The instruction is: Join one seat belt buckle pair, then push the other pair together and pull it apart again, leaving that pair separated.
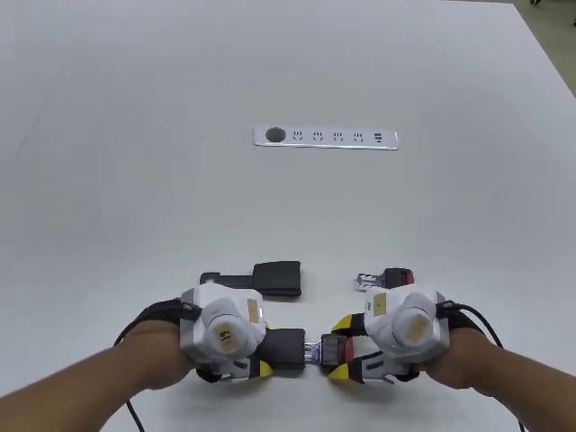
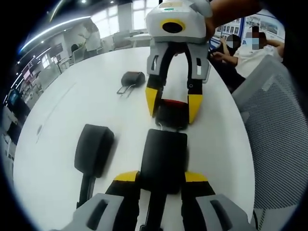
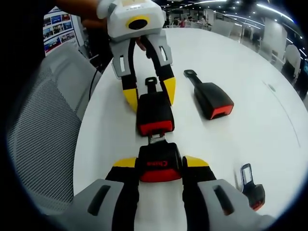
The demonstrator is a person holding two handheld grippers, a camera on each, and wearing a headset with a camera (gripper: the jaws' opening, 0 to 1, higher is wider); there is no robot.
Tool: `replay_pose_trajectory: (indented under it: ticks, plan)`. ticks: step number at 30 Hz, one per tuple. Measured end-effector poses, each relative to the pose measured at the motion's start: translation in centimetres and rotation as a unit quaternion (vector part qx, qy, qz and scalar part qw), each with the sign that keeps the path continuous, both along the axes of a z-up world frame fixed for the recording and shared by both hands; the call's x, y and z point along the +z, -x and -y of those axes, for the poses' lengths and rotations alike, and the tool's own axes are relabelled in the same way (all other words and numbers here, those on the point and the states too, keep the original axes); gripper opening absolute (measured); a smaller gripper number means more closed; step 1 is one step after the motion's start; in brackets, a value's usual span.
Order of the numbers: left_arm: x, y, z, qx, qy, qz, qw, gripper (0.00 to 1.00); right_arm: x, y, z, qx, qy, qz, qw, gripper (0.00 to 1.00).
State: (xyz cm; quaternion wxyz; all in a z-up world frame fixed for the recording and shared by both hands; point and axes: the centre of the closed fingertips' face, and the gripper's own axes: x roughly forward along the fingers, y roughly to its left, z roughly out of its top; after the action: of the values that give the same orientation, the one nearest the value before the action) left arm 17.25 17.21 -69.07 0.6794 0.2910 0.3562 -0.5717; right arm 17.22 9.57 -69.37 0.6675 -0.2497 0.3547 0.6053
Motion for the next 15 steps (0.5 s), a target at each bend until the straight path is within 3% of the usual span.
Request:
replay_pose_trajectory:
  ticks: [9,13,15]
  plan:
    - [-0.1,0.1,0.0,-0.014,-0.002,0.0,0.9999,0.34,0.0,0.2,-0.9,0.001,-0.006,-0.001,1.0,0.33]
    - [-0.2,0.0,0.0,-0.021,-0.006,0.001,0.9998,0.33,-0.1,0.3,-2.1,0.0,-0.012,-0.001,0.9999,0.33]
    - [-0.3,0.1,0.0,-0.021,-0.003,-0.001,0.9998,0.33,0.1,0.5,-1.6,0.0,-0.003,-0.008,1.0,0.33]
